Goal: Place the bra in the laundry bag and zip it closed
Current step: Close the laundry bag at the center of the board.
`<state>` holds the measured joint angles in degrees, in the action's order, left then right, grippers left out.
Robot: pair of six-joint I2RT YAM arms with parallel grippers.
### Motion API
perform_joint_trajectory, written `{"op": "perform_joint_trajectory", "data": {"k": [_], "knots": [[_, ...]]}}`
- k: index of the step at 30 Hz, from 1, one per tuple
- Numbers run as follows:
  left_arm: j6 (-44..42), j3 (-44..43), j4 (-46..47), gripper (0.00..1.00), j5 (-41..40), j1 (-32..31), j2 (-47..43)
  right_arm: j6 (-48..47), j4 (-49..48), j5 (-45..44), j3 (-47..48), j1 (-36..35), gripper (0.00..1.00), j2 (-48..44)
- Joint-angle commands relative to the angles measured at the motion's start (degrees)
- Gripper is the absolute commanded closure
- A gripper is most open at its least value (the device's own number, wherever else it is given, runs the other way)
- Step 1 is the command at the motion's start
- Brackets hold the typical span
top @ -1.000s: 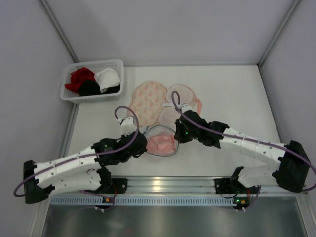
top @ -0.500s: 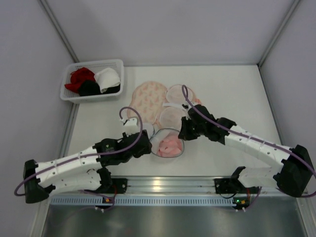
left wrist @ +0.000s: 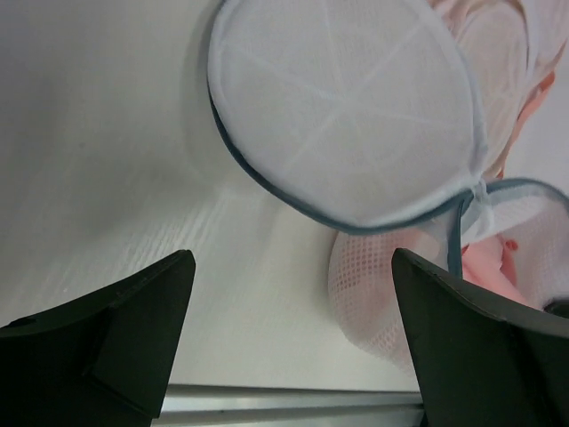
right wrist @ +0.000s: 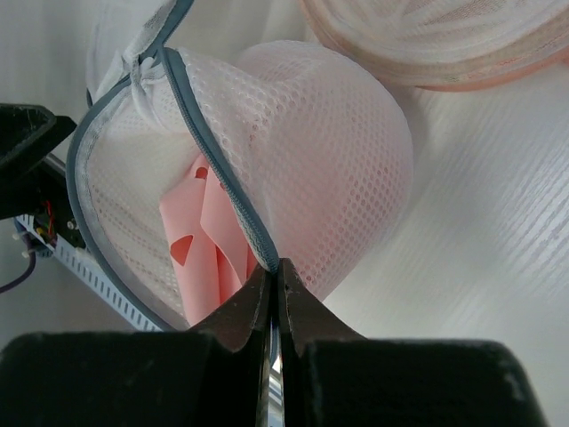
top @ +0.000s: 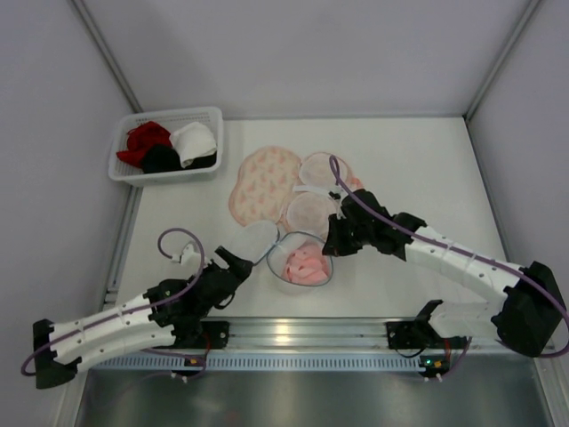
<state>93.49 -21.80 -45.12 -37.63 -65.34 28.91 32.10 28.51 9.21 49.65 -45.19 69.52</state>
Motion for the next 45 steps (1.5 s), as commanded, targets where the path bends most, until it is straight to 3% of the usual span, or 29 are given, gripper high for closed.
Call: {"op": "perform_joint_trajectory", "data": {"k": [1, 8, 15, 17, 20, 22, 26, 27, 31, 32, 35, 38, 41, 45], "knots": [[11.9, 2.7, 1.8, 0.02, -9.3, 0.1, -4.7, -0.5, -2.1, 1.5, -0.7, 0.5, 1.00, -1.1], [20.0, 3.8, 2.4, 0.02, -13.6, 0.1, -3.0, -0.6, -2.8, 3.0, -0.7, 0.6, 1.00, -1.1], [21.9, -1.2, 2.8, 0.02, -12.6, 0.4, 11.6, -1.2, -2.8, 4.6, -0.8, 0.6, 1.00, -0.4], [21.2, -1.6, 4.3, 0.02, -12.5, 1.1, 13.4, -1.3, -2.9, 4.7, -0.8, 0.6, 1.00, -0.5], [13.5, -1.1, 14.2, 0.04, -9.4, 3.9, 16.7, -1.4, -3.1, 4.9, -0.7, 0.6, 1.00, -0.8], [6.4, -1.3, 22.6, 0.06, -5.8, 9.4, 21.2, -1.9, -3.0, 5.0, -0.6, 0.6, 1.00, -0.8], [3.9, -3.4, 27.9, 0.09, -3.8, 14.3, 28.0, -2.4, -2.4, 5.1, -0.2, 0.6, 1.00, -0.6], [3.1, -3.7, 29.1, 0.12, -3.9, 14.3, 28.8, -2.4, -2.4, 5.3, -0.2, 0.6, 1.00, -0.7], [0.8, -2.4, 33.3, 0.42, -7.3, 14.3, 28.1, -2.6, -2.5, 5.5, 0.4, 0.6, 1.00, 0.0], [0.6, -2.1, 33.7, 0.61, -8.0, 14.3, 27.8, -2.7, -2.6, 5.6, 0.4, 0.6, 1.00, 0.2], [-2.7, -1.9, 34.0, 1.00, -11.1, 14.4, 26.1, -2.7, -2.7, 5.3, 0.3, 0.5, 1.00, 0.7], [-12.4, -3.6, 34.3, 1.00, -15.1, 14.3, 24.0, -2.6, -2.8, 4.8, 0.0, 0.5, 1.00, 1.3], [-33.6, -5.6, 38.2, 1.00, -16.9, 14.3, 20.7, -1.9, -3.6, 4.0, -0.6, 0.6, 1.00, 1.4], [-53.5, -4.2, 46.6, 1.00, -14.9, 14.3, 15.1, -1.6, -4.7, 3.3, -0.8, 0.8, 1.00, 1.6]]}}
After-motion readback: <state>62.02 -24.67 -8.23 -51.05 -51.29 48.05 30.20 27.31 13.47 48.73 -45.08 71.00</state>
